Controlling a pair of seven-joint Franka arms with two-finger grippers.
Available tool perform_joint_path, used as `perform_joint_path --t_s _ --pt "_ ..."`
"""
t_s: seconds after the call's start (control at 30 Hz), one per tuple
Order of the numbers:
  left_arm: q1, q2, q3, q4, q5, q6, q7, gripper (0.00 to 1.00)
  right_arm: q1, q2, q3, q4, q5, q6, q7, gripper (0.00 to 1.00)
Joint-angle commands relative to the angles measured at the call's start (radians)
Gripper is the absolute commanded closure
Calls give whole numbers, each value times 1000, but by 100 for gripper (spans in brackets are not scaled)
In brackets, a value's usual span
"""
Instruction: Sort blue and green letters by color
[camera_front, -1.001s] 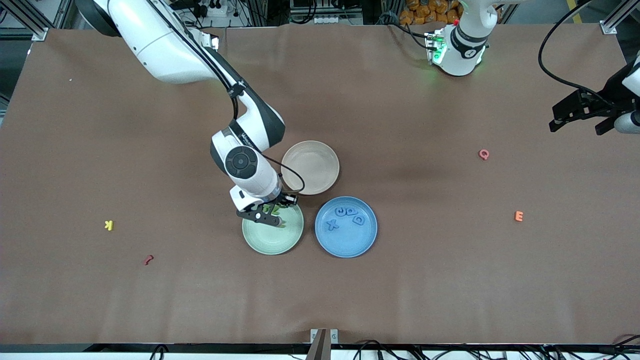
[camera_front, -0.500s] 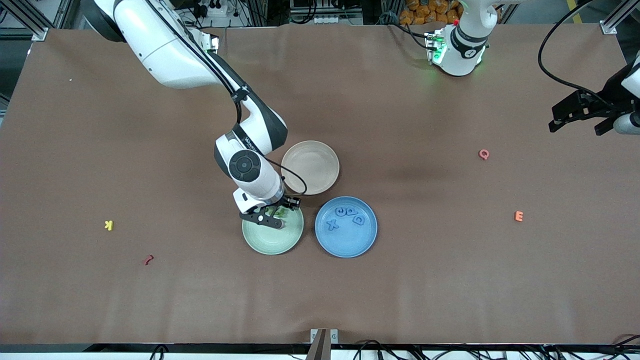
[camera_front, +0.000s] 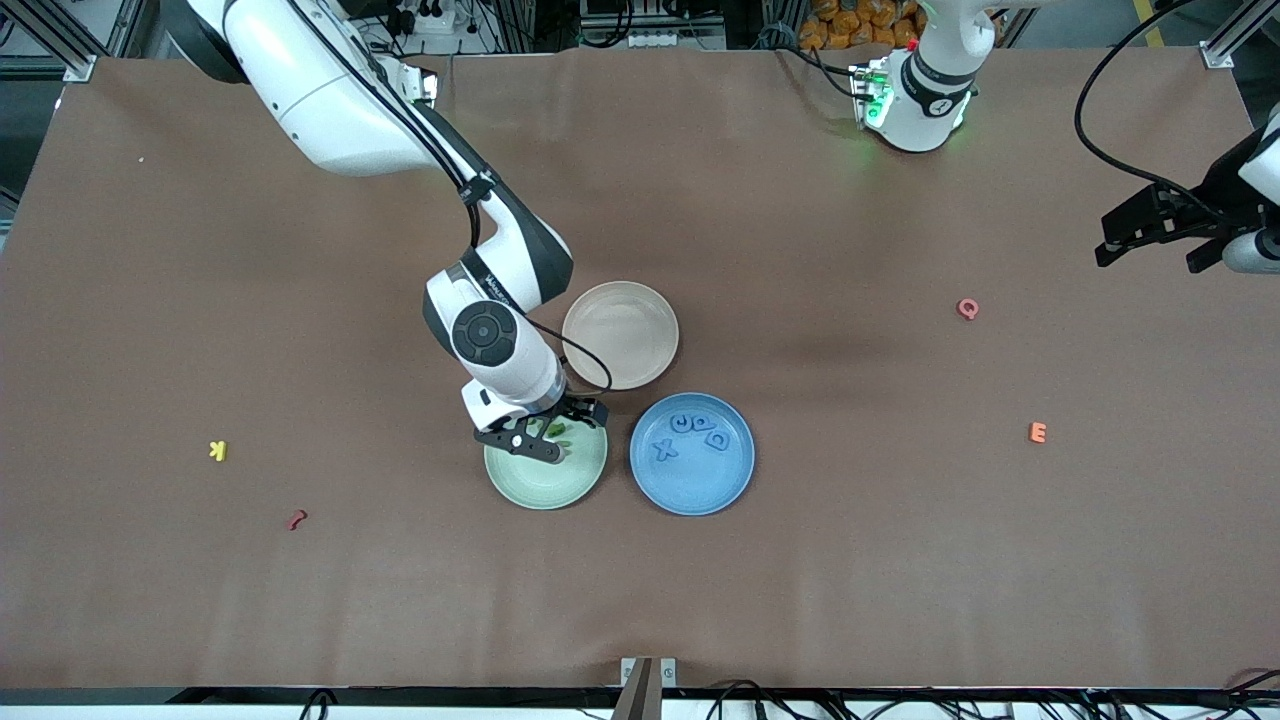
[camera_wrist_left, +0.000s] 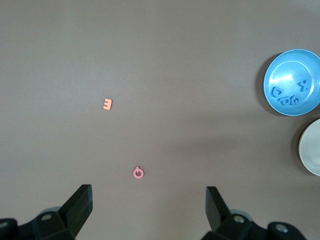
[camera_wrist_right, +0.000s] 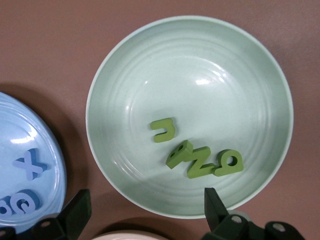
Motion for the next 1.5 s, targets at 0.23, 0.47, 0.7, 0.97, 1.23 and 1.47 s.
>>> perform_joint_path --t_s 0.23,0.47,0.7,0.97,1.23,1.47 --pt "6 4 -5 18 -1 -17 -8 0 -26 -39 0 100 2 -146 -15 0" --pt "6 4 -5 21 1 -17 -3 0 -58 -119 2 100 6 -240 -115 0" --pt "-8 5 -17 18 -1 -17 -15 0 -69 -231 0 100 3 -365 -156 0" --pt "-8 5 -29 12 1 -17 -28 0 -116 -350 0 100 6 -471 -244 0" --pt "-7 4 -29 15 30 -17 -24 0 -171 -432 -3 101 5 -562 -362 0" --pt "-4 5 -29 15 30 -17 -24 0 -228 -490 0 104 8 -631 -474 0"
